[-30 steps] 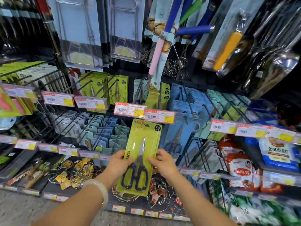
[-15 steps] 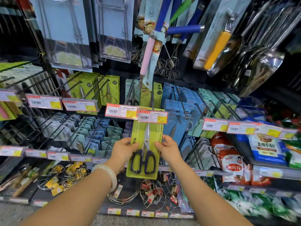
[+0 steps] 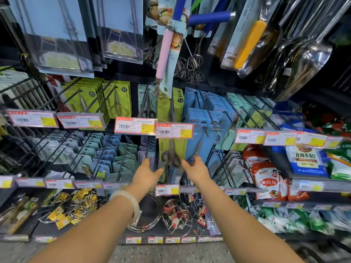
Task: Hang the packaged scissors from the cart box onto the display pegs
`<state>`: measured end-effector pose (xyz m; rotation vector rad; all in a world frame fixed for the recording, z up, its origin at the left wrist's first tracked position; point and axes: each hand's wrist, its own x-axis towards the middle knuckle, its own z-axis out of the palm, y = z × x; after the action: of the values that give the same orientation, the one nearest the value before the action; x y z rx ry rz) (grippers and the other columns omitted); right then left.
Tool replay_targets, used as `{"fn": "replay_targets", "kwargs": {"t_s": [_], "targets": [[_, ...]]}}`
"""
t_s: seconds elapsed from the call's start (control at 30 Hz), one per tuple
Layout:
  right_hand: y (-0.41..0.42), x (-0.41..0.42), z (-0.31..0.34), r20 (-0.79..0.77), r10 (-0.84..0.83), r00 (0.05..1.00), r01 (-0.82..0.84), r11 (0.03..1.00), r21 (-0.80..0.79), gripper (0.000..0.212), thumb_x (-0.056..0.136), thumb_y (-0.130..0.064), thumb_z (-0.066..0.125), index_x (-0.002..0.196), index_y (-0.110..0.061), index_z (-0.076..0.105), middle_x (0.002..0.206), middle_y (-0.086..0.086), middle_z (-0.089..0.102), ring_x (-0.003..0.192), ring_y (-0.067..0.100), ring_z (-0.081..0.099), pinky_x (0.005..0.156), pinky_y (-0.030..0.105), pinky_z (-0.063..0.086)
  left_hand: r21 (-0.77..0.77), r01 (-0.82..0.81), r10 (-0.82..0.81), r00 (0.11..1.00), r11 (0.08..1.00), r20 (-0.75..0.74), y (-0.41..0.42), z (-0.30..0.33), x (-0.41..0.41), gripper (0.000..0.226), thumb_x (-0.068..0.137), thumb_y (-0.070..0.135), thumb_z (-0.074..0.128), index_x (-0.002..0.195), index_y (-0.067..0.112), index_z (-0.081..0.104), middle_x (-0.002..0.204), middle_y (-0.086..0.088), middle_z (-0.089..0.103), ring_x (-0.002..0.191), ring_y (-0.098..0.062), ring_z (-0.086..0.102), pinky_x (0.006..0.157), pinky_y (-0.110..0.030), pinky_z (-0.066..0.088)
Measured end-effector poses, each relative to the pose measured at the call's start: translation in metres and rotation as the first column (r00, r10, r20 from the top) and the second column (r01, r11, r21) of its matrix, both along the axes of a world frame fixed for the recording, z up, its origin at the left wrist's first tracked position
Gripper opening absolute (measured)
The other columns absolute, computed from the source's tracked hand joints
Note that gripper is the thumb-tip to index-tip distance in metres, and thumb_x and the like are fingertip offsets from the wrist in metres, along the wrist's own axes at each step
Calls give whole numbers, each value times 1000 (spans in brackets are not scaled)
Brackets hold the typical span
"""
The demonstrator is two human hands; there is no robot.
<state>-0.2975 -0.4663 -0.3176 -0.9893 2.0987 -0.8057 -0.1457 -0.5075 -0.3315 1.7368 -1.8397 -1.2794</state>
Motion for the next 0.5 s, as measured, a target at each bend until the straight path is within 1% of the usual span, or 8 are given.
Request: {"fn": "replay_targets", "kwargs": {"t_s": [0.07,0.13,0.2,0.27,0.33,0.37,0.43,0.5], "targets": [[13,-2,-2,-45,32,998,-31,999,38,54,96,-32,48,139,-3,33,135,14,50,122,29,49,97,33,40,-13,96,-94,989,995,113,9,-5,-5,67,91,32,57,146,11,27,143,-16,42,127,-33,47,102,-38,43],[27,-5,-5,-92,68,994,-59,994,94,54,97,-30,46,141,-3,31,142,14,44,129,29,44,101,31,37,-54,216,-197,949,975,248,21,-8,-15,71,90,33,58,148,12,22,147,-17,35,133,-33,39,108,-38,36],[43,-12,-13,-166,112,980,-86,985,152,61,96,-32,49,145,-5,25,150,12,34,135,29,37,107,33,33,-121,364,-296,877,924,379,33,-9,-30,72,89,33,58,148,13,21,151,-17,29,138,-33,30,113,-38,30],[60,-23,-22,-263,160,951,-105,972,210,61,94,-31,52,145,-7,26,148,13,35,135,30,37,110,35,32,-165,489,-366,801,856,474,46,-8,-48,76,89,32,58,149,13,15,154,-16,20,142,-33,21,116,-40,22],[84,-38,-30,-334,177,926,-92,963,253,62,92,-30,55,144,-10,27,148,14,34,135,31,33,113,39,29,-193,588,-423,738,786,527,62,-6,-70,79,90,30,57,150,13,9,157,-16,11,145,-33,11,119,-43,15],[98,-48,-33,-372,180,911,-78,959,271,66,91,-32,56,145,-11,25,150,14,30,138,31,27,115,41,25,-199,629,-449,709,752,543,70,-3,-83,80,90,29,56,150,13,6,158,-15,7,146,-32,6,120,-44,12],[131,-70,-33,-463,183,867,-36,951,308,75,91,-37,54,149,-12,14,157,12,14,145,30,11,119,42,14,-204,695,-495,657,689,568,90,0,-111,82,90,28,57,151,16,3,159,-13,0,147,-31,-1,120,-44,7],[167,-95,-30,-540,157,827,24,950,312,76,93,-41,48,150,-12,8,158,10,6,146,30,3,119,45,9,-195,754,-535,600,628,595,113,5,-143,83,90,25,57,151,18,1,159,-11,-4,147,-29,-6,119,-44,5]]}}
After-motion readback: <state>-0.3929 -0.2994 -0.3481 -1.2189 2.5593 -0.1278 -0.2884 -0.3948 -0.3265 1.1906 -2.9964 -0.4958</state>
